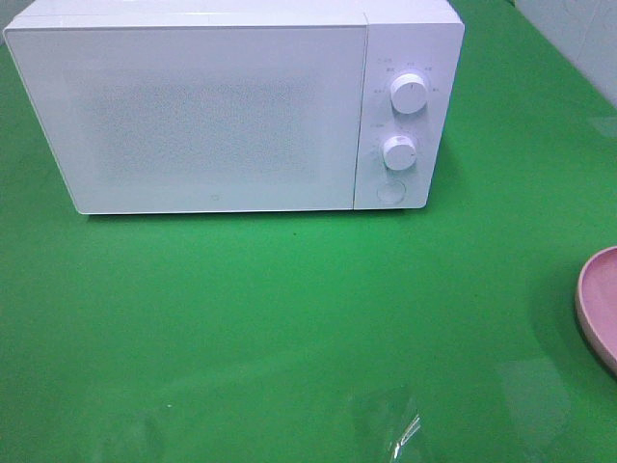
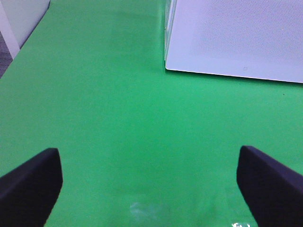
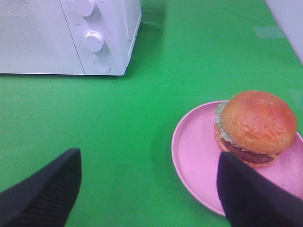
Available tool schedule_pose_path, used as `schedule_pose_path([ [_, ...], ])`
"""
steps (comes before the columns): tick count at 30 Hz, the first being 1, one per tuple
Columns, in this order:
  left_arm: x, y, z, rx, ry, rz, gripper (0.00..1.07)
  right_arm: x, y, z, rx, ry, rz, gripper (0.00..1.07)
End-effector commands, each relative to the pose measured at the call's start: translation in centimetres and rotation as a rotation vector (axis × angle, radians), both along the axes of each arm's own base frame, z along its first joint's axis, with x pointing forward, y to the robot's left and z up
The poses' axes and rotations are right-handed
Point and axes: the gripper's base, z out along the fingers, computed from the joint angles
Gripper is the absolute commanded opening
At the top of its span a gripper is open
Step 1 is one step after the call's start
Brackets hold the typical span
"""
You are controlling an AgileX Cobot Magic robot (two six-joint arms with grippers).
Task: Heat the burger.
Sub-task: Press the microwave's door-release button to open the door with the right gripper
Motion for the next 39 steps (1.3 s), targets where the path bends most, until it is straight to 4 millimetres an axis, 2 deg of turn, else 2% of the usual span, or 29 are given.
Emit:
schedule_pose_path([
  [1,-0.2,-0.1,0.2,-0.013,-0.035,0.001,0.92,-0.3,0.0,0.0,0.002,-0.035,0.001,0.76],
  [30,-0.2,-0.1,0.2,-0.013,-0.035,0.001,0.92,-0.4,0.0,0.3,0.003,-0.047,0.001,0.76],
  [32,-0.2,-0.1,0.2,-0.013,-0.035,0.001,0.92,-0.2,0.0,0.8,0.004,-0.056,0.001,0.76],
  [34,-0.2,-0.1,0.2,-0.013,-0.035,0.001,0.92,0.8,0.1,1.8,0.004,-0.065,0.002,0.76],
  [39,-0.2,-0.1,0.2,-0.013,-0.035,0.001,0.92,2.0,0.3,2.2,0.003,-0.059,0.004,0.76],
])
